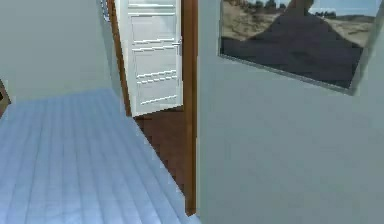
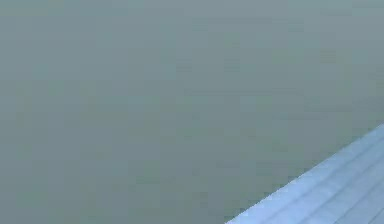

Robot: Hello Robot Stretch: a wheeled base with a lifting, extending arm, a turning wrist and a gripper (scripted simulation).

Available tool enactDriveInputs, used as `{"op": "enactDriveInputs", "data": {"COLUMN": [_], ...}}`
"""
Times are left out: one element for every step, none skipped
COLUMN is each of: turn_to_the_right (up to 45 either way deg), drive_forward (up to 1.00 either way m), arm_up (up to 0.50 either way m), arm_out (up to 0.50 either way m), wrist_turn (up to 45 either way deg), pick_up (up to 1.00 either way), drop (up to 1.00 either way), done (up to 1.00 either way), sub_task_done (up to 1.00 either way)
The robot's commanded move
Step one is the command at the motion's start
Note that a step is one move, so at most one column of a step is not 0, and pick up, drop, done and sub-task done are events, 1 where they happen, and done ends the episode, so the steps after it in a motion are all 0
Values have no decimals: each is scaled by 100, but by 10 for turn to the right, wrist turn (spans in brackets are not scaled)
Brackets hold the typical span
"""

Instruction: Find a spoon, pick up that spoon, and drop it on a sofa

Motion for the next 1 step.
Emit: {"op": "enactDriveInputs", "data": {"turn_to_the_right": [450], "drive_forward": [0], "arm_up": [0], "arm_out": [0], "wrist_turn": [0], "pick_up": [0], "drop": [0], "done": [0], "sub_task_done": [0]}}
